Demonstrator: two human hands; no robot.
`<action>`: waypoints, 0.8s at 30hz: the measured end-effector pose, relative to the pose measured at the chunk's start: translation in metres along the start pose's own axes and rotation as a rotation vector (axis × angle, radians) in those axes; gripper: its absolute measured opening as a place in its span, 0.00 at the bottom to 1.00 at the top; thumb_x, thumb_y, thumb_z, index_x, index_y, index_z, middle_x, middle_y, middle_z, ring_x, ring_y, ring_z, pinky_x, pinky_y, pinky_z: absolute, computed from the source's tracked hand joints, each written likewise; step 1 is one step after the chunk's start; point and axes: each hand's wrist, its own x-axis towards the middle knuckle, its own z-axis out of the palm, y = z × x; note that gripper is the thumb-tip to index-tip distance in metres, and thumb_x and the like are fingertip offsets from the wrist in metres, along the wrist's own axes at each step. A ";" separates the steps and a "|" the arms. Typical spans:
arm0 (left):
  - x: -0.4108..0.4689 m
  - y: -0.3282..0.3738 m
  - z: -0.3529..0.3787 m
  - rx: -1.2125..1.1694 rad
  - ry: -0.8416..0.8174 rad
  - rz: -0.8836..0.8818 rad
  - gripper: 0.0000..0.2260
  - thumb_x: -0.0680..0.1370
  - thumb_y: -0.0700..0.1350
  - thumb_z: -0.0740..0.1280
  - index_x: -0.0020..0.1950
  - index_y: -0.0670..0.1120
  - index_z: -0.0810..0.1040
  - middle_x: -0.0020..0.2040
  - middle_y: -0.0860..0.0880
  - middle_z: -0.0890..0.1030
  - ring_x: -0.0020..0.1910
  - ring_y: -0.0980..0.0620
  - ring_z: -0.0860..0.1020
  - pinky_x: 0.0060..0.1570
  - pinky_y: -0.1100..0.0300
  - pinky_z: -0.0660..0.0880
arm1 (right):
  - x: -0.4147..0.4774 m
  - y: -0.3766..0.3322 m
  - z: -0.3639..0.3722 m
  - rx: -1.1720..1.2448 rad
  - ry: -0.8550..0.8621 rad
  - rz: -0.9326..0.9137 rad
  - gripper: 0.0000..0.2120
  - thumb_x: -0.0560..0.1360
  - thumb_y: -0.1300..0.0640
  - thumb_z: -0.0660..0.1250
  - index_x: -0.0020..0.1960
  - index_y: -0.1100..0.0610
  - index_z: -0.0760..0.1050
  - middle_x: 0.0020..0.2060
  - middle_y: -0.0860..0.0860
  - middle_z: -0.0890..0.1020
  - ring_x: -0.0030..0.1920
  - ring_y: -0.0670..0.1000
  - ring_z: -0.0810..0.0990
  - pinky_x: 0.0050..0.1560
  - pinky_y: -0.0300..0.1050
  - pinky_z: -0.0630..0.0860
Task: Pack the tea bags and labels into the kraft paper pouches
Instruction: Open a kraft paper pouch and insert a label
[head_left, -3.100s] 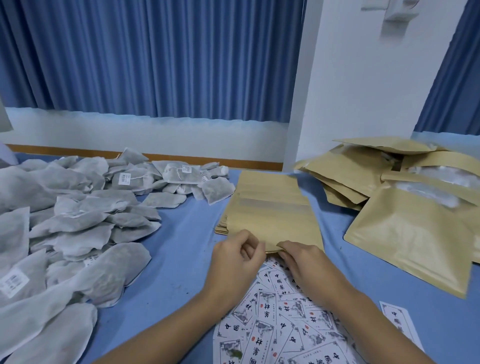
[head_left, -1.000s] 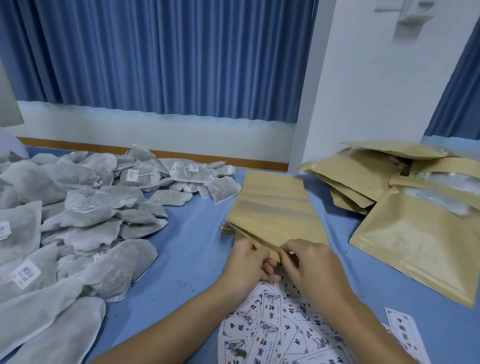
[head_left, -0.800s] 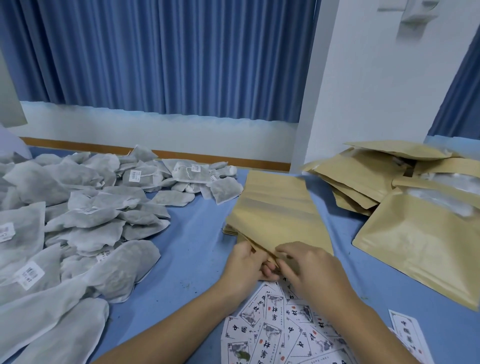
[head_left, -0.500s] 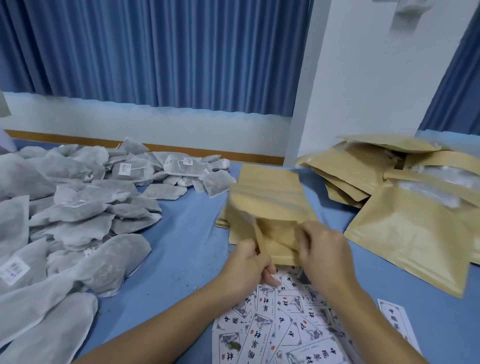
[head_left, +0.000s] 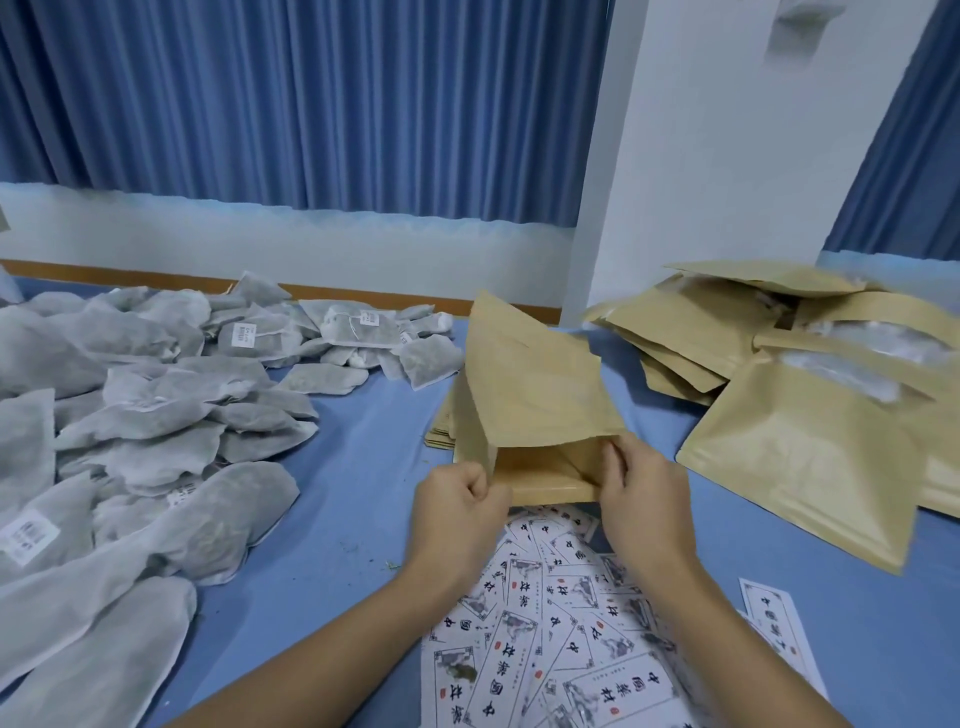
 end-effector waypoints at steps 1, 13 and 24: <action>-0.002 0.001 -0.001 0.126 0.057 0.114 0.15 0.70 0.40 0.66 0.31 0.46 0.60 0.26 0.54 0.64 0.27 0.55 0.63 0.28 0.57 0.64 | -0.001 0.000 0.001 0.003 0.005 -0.026 0.11 0.82 0.58 0.60 0.48 0.50 0.79 0.26 0.52 0.74 0.29 0.56 0.72 0.30 0.49 0.69; -0.011 0.032 0.010 1.018 -0.166 0.757 0.19 0.60 0.35 0.74 0.47 0.47 0.75 0.44 0.50 0.77 0.41 0.50 0.77 0.32 0.59 0.61 | -0.010 -0.009 -0.001 -0.182 -0.073 -0.196 0.15 0.74 0.67 0.64 0.53 0.49 0.79 0.25 0.54 0.71 0.28 0.59 0.69 0.29 0.49 0.69; 0.079 0.059 0.035 0.692 -0.360 0.024 0.17 0.84 0.53 0.59 0.71 0.51 0.67 0.66 0.49 0.70 0.68 0.46 0.69 0.66 0.55 0.63 | -0.011 -0.012 -0.003 0.082 0.282 -0.373 0.24 0.72 0.69 0.62 0.64 0.54 0.81 0.28 0.45 0.59 0.29 0.51 0.58 0.27 0.45 0.62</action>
